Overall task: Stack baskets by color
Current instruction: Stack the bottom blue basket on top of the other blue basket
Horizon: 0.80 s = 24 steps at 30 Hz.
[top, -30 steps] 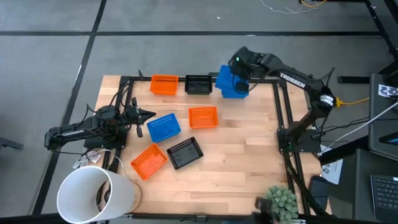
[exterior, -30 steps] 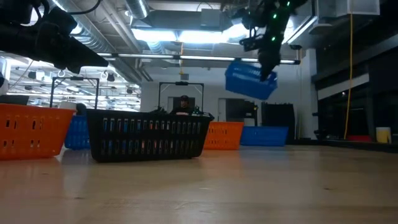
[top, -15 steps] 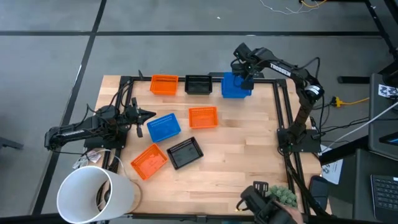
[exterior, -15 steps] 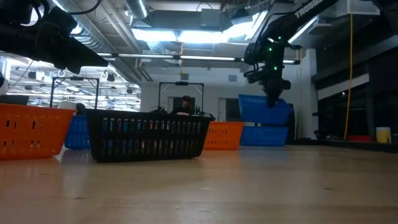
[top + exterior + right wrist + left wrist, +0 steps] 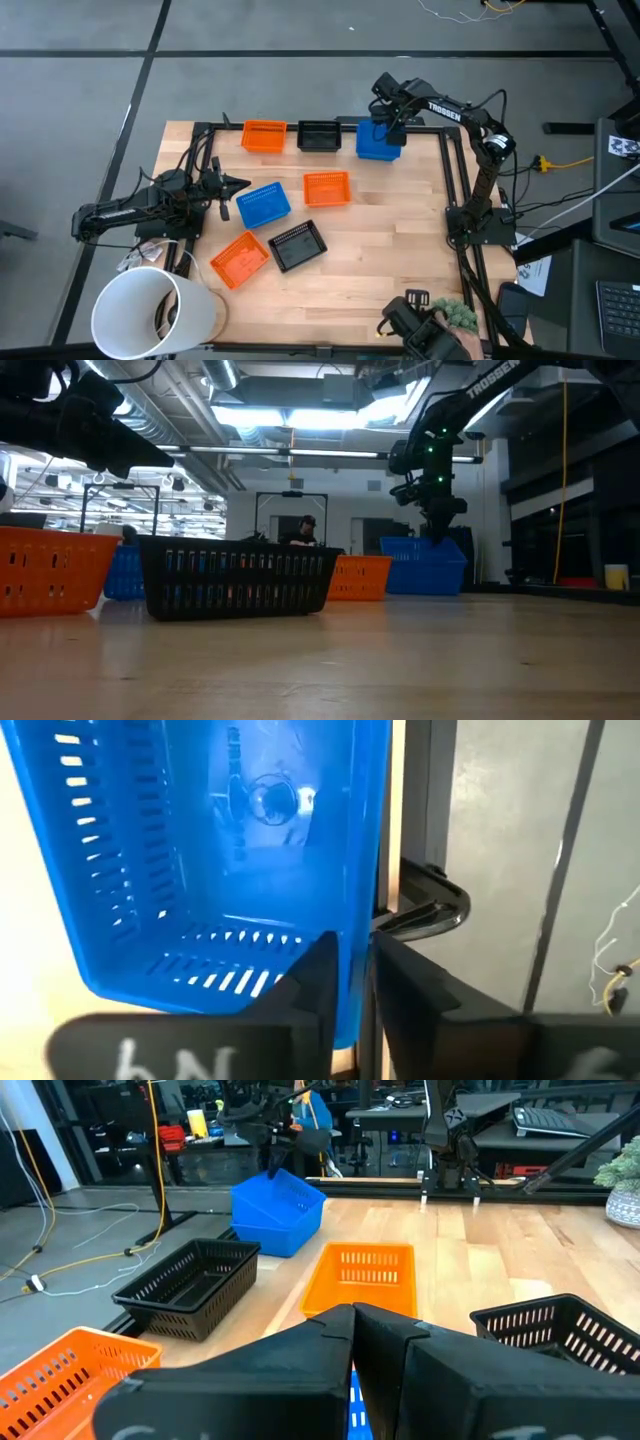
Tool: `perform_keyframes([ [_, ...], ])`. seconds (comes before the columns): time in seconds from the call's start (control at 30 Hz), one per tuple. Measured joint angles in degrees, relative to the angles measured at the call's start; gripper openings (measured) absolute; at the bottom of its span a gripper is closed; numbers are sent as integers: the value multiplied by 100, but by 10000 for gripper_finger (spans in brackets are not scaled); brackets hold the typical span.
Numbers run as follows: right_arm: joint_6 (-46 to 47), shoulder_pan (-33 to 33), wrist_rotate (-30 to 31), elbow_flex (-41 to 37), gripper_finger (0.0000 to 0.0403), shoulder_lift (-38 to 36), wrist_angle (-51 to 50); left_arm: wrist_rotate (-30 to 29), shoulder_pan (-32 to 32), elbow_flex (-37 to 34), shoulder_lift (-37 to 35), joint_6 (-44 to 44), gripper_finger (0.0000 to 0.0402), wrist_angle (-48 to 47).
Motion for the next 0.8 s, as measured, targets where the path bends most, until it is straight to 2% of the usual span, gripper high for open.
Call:
perform_keyframes([
  [0.27, -8, 0, 53, 276, 103, -3, 6, 0, 1, 0, 0, 0, 0, 0],
  [0.8, 1, -7, -315, 326, 105, -9, 474, 0, 0, 0, 0, 0, 0, 0],
])
